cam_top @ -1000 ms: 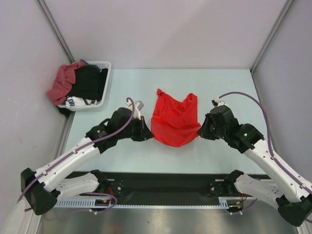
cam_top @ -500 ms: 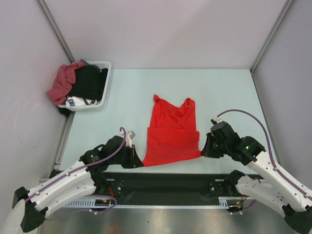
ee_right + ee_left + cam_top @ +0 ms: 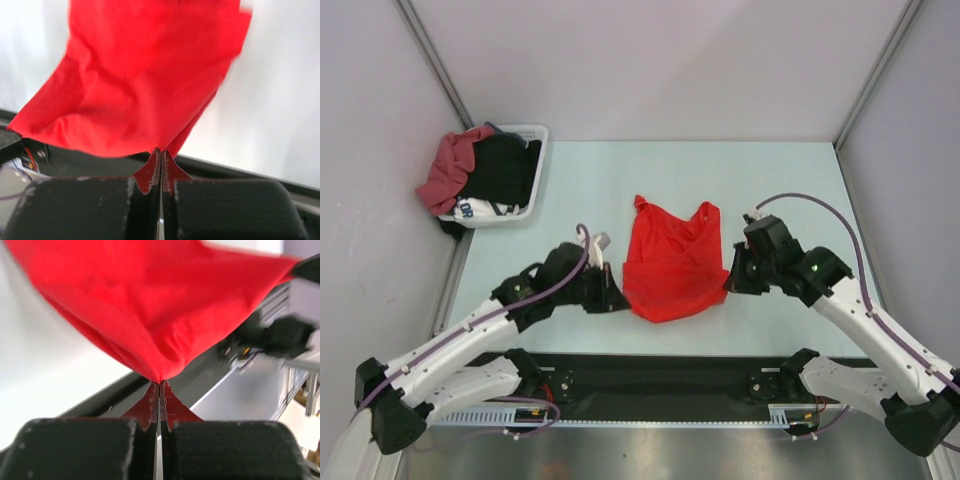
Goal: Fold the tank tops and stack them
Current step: Fold the tank top
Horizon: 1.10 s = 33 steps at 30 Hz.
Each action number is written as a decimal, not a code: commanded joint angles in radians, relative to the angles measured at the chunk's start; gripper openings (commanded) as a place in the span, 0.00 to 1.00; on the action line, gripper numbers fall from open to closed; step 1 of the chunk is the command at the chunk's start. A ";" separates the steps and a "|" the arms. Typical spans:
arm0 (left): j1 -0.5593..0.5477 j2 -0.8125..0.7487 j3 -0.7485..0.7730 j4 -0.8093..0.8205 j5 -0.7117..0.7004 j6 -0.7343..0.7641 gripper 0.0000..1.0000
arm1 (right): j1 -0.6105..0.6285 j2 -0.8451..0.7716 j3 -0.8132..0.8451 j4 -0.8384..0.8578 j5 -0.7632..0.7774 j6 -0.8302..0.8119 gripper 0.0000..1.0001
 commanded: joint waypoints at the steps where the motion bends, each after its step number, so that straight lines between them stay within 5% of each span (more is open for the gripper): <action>1: 0.066 0.102 0.236 0.021 -0.010 0.117 0.00 | -0.078 0.068 0.129 0.069 0.002 -0.098 0.00; 15: 0.351 0.548 0.576 0.108 0.135 0.202 0.00 | -0.422 0.481 0.452 0.195 -0.164 -0.212 0.00; 33: 0.497 1.027 0.907 0.163 0.207 0.177 0.00 | -0.483 0.987 0.847 0.265 -0.235 -0.174 0.04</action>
